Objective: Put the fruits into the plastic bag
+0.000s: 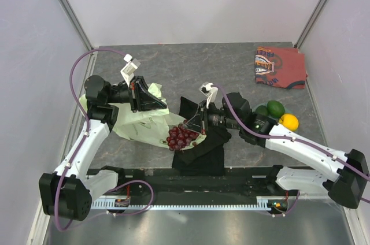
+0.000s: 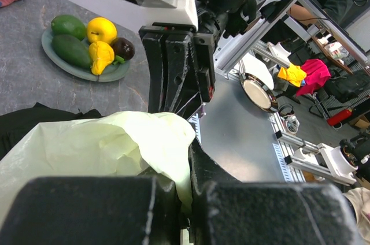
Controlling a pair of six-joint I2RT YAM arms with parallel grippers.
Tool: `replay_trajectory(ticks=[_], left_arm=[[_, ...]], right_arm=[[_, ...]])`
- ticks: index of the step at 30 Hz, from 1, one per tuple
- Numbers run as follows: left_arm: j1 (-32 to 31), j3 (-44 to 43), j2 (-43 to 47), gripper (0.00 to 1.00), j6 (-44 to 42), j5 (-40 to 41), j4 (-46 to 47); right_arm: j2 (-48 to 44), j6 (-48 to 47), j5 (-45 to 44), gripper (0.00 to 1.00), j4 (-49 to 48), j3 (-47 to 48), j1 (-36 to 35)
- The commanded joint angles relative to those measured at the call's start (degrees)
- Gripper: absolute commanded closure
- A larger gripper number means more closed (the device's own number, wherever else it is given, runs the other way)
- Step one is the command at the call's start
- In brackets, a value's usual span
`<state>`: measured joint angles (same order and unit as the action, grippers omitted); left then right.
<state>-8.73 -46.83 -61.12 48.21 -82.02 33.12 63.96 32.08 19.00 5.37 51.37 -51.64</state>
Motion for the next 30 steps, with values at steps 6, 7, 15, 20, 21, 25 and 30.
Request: replay_trajectory(ticks=[6, 7, 15, 20, 21, 25, 30], left_arm=[[0.21, -0.98, 1.27, 0.98, -1.27, -0.86, 1.50], [0.12, -0.98, 1.18, 0.98, -1.10, -0.95, 1.68], [-1.02, -0.11, 1.71, 0.99, -0.83, -2.61, 2.38], [-3.83, 0.07, 2.50, 0.98, -0.92, -4.99, 2.38], [-4.10, 0.16, 2.85, 0.98, -0.92, -5.60, 2.38], [-5.24, 0.07, 3.73, 0.99, -1.10, -7.01, 2.38], [-6.38, -0.02, 4.78, 0.98, -1.18, -8.68, 2.30]], right_arm=[[5.46, 5.62, 3.05, 1.00, -15.55, -2.77, -1.36], [6.69, 5.89, 3.23, 1.00, -16.43, -2.77, -1.54], [15.04, 7.48, 6.48, 1.00, -24.35, 1.70, -1.71], [19.26, 2.39, 4.56, 1.00, -19.61, 9.87, -1.36], [19.70, 1.77, 4.46, 1.00, -18.73, 11.19, -1.10], [20.76, -0.17, 5.07, 1.00, -16.44, 16.38, 1.09], [21.11, -0.96, 9.54, 1.00, -17.05, 19.02, 5.40]])
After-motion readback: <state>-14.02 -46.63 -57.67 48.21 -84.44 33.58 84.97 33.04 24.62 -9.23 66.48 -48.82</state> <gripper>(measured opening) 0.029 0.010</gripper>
